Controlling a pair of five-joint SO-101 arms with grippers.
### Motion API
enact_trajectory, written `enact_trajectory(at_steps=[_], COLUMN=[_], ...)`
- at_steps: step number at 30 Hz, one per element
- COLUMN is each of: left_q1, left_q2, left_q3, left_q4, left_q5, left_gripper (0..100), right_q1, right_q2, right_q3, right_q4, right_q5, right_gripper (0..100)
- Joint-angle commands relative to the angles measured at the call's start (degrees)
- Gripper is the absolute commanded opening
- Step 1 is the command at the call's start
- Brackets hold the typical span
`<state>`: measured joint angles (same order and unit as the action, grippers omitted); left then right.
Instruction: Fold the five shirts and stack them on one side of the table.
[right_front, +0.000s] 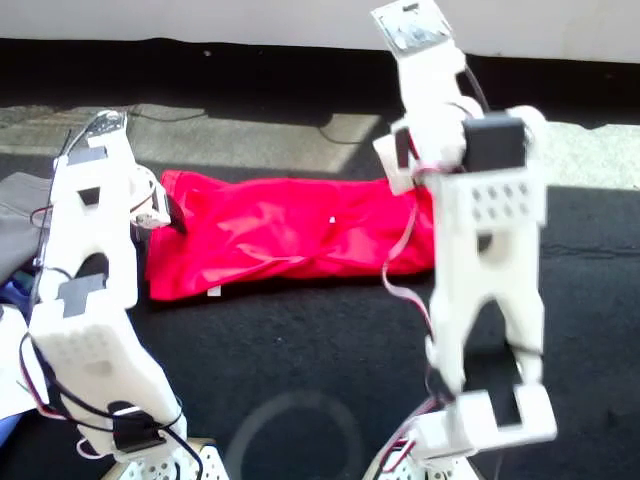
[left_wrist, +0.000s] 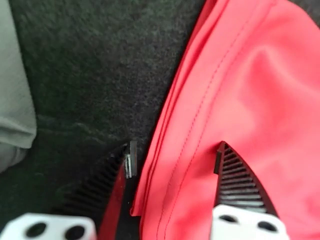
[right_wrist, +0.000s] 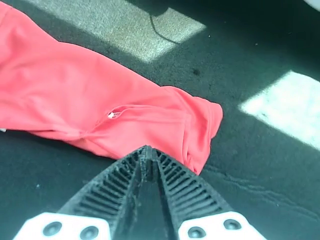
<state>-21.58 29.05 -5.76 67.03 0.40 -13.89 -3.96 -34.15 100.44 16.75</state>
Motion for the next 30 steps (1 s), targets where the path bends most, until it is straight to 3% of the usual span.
enact_trajectory(at_steps=[1, 7, 9, 13, 18, 25, 30], left_q1=[1.36, 4.26, 4.97, 4.53, 0.31, -7.96, -5.85], left_q2=[4.44, 14.46, 17.63, 22.64, 24.40, 15.60, 4.35], left_q3=[-10.33, -24.04, -28.35, -36.97, -43.47, -39.60, -28.70], left_q4=[6.51, 17.93, 21.54, 28.13, 33.67, 34.73, 34.73], left_q5=[0.00, 0.00, 0.00, 0.00, -0.88, -6.24, -8.09], left_gripper=[26, 25, 20, 0, 1, 1, 1], right_q1=[1.19, 1.19, 1.36, 5.67, 11.30, 14.99, 17.80], right_q2=[-12.53, -27.47, -31.78, -38.20, -43.56, -54.20, -57.63], right_q3=[8.92, 21.49, 25.01, 33.36, 44.62, 67.47, 86.11], right_q4=[0.48, 0.48, 0.48, 0.40, -0.13, -11.21, -22.20], right_q5=[0.70, 0.70, 0.70, 0.70, 3.52, 4.66, 4.66], right_gripper=[0.6, 0.6, 0.6, 0.6, 0.6, 0.6, 0.6])
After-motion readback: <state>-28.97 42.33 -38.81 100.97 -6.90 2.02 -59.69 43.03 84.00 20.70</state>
